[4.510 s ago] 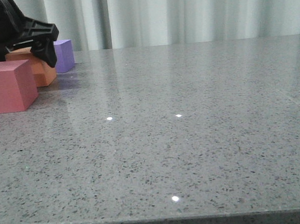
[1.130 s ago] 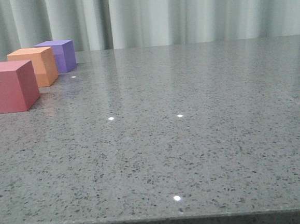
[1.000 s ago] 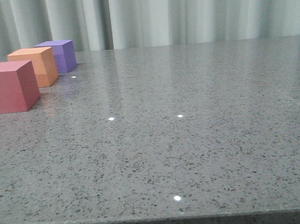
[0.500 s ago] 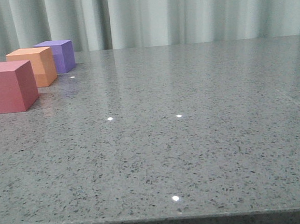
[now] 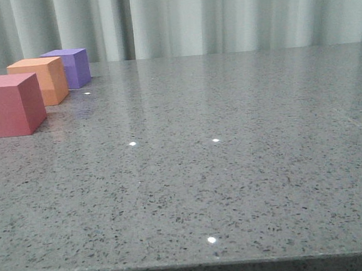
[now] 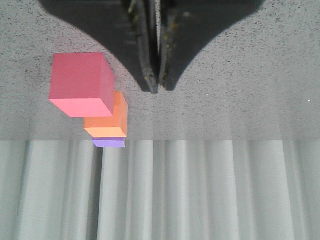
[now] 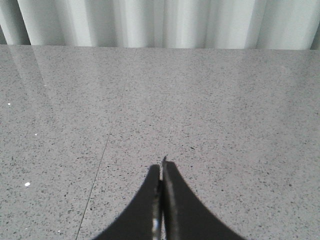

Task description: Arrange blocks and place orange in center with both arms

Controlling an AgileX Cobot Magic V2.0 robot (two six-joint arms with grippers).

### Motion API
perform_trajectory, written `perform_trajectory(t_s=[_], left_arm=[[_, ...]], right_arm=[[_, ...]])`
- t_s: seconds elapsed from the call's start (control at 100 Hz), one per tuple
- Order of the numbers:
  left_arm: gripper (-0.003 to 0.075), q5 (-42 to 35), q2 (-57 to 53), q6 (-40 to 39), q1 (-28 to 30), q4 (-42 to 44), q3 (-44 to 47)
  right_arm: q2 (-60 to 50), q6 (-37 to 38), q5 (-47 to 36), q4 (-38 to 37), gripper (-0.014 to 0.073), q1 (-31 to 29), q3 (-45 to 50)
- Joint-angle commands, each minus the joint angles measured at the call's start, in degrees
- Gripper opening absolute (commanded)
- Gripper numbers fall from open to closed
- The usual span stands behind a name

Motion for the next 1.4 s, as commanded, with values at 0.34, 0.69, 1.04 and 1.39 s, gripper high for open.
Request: perform_trajectory(t_s=[0.34, 0.69, 1.04, 1.39], left_arm=[[-0.0020, -4.70, -2.12, -0.15, 0.16, 0.01, 2.56], [-0.0020, -4.70, -2.12, -0.15, 0.16, 0.01, 2.56], [-0.0020, -4.70, -2.12, -0.15, 0.16, 0.01, 2.56], [-0.0020, -4.70, -2.12, -0.15, 0.16, 0.01, 2.56]], right_arm=[[0.03, -0.39, -4.77, -0.86, -0.0069, -0.34, -1.48], [-13.71, -0.39, -6.92, 3.40, -0.0069, -0.34, 2.29], [-29.02, -0.39, -14.04, 7.60, -0.0069, -0.34, 17.26], [-31.14, -0.44, -19.82, 9.13, -0.0069, -0.34, 24.16]])
